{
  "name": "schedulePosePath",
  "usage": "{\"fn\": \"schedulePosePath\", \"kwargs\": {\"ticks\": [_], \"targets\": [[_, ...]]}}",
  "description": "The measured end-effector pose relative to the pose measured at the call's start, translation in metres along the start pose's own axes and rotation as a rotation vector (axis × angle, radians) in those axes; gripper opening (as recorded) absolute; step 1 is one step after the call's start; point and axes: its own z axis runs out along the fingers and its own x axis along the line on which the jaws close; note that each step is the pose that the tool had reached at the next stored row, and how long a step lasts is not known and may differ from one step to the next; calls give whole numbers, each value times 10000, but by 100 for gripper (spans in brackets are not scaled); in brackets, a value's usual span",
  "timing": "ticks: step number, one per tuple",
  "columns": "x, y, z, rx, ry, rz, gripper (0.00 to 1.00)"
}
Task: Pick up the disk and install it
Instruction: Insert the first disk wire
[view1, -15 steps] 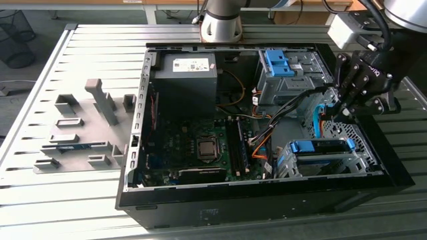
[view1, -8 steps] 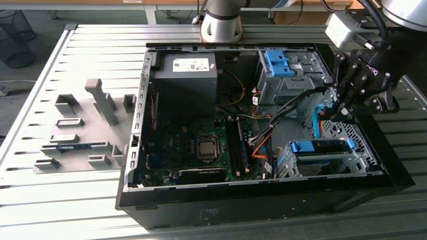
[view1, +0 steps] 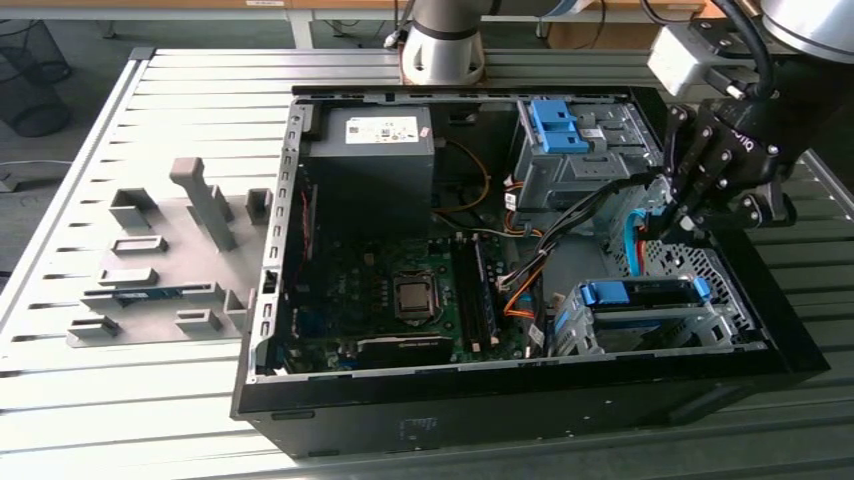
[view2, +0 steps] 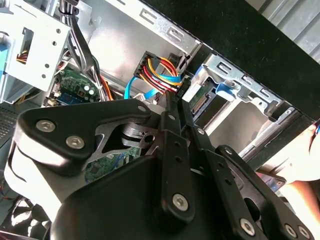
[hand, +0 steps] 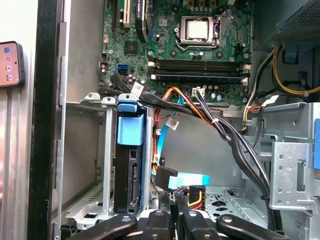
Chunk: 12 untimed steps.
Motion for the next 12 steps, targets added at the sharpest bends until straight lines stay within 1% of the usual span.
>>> {"fn": "schedulePosePath", "kwargs": {"ticks": [2, 7, 12], "targets": [[8, 0, 6, 0, -2, 0, 16], [58, 1, 17, 0, -2, 4, 16], [154, 2, 32, 0, -1, 3, 16]]}}
